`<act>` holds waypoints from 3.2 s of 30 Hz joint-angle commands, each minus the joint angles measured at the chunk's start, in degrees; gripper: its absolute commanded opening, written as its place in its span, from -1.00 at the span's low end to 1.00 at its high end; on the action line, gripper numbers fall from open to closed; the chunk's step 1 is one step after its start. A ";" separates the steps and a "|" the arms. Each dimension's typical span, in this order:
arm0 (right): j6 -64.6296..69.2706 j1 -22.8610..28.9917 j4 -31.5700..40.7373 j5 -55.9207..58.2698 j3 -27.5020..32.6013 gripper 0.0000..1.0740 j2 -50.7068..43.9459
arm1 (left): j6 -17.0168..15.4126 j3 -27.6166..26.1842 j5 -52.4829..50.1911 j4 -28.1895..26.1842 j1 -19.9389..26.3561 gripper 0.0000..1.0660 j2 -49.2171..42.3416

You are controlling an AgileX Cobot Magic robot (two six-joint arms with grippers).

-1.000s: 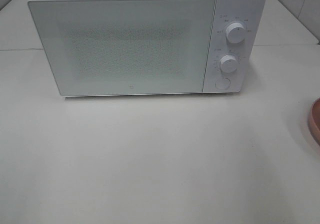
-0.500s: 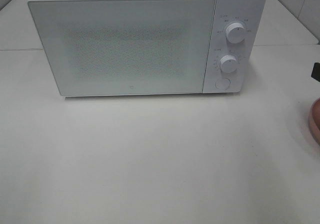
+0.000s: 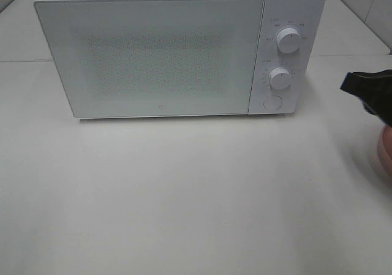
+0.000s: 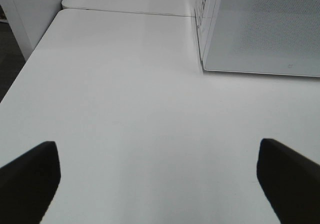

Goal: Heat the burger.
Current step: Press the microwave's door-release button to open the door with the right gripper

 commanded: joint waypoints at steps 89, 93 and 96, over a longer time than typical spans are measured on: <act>41.65 15.93 36.55 -17.42 -31.46 -1.00 45.15 | -0.11 0.11 -0.11 -0.17 -0.06 0.92 -0.80; 41.42 15.30 35.87 -17.42 -31.97 -1.00 45.15 | -0.11 0.11 -0.11 -0.17 -0.06 0.92 -0.80; 41.42 14.61 35.58 -17.42 -31.97 -1.00 45.15 | -0.11 0.11 -0.11 -0.17 -0.06 0.92 -0.80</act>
